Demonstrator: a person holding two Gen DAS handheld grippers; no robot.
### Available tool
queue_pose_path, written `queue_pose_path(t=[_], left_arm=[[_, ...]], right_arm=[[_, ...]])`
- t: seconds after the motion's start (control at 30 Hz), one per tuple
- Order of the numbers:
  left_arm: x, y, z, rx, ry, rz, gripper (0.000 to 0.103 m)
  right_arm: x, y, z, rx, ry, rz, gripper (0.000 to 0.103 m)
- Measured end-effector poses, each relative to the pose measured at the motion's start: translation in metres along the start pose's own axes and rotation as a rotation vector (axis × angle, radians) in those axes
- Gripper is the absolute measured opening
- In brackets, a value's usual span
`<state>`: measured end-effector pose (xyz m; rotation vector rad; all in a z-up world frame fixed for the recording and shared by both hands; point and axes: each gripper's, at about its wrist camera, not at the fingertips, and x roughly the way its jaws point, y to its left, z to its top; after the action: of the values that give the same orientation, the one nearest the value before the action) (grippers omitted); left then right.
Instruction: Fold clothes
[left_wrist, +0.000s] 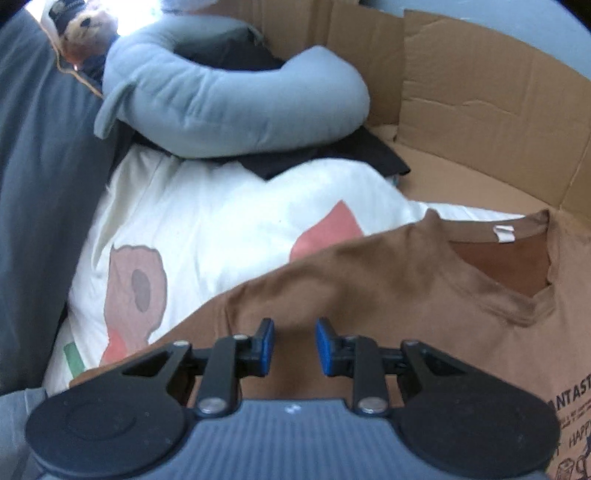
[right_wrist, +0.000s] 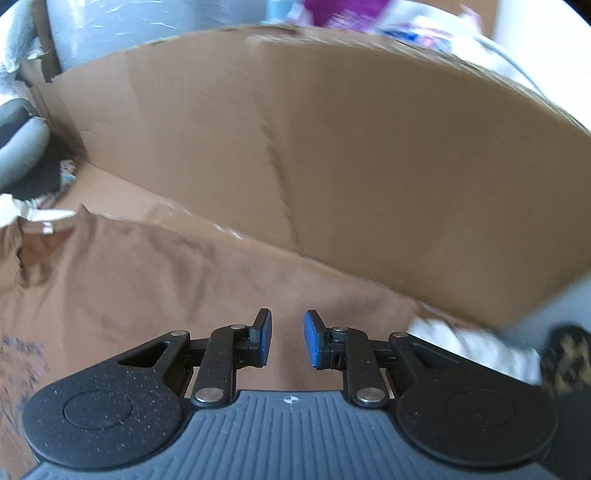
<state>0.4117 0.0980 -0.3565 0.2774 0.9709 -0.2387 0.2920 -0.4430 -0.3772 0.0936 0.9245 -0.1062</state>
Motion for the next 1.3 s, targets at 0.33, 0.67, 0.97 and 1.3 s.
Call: queue_pose_path(t=[0.33,0.67,0.97,1.3], left_arm=[[0.026,0.008,0.013,0.032,0.055,-0.002,0.028],[-0.004,0.031,0.041,0.115,0.060,-0.063,0.030],[-0.032,0.050,-0.009,0.140,0.144,-0.069,0.030],[-0.048,0.042,-0.034,0.123,0.191,-0.065,0.030]], right_arm=[[-0.032,-0.039,-0.073,0.127,0.079,-0.075,0.026],[-0.044,-0.042,-0.092,0.175,0.103,-0.071,0.026],[-0.048,-0.052,-0.099,0.303,0.122,0.001,0.035],[-0.047,-0.073,-0.126,0.640,0.086,0.055,0.035]])
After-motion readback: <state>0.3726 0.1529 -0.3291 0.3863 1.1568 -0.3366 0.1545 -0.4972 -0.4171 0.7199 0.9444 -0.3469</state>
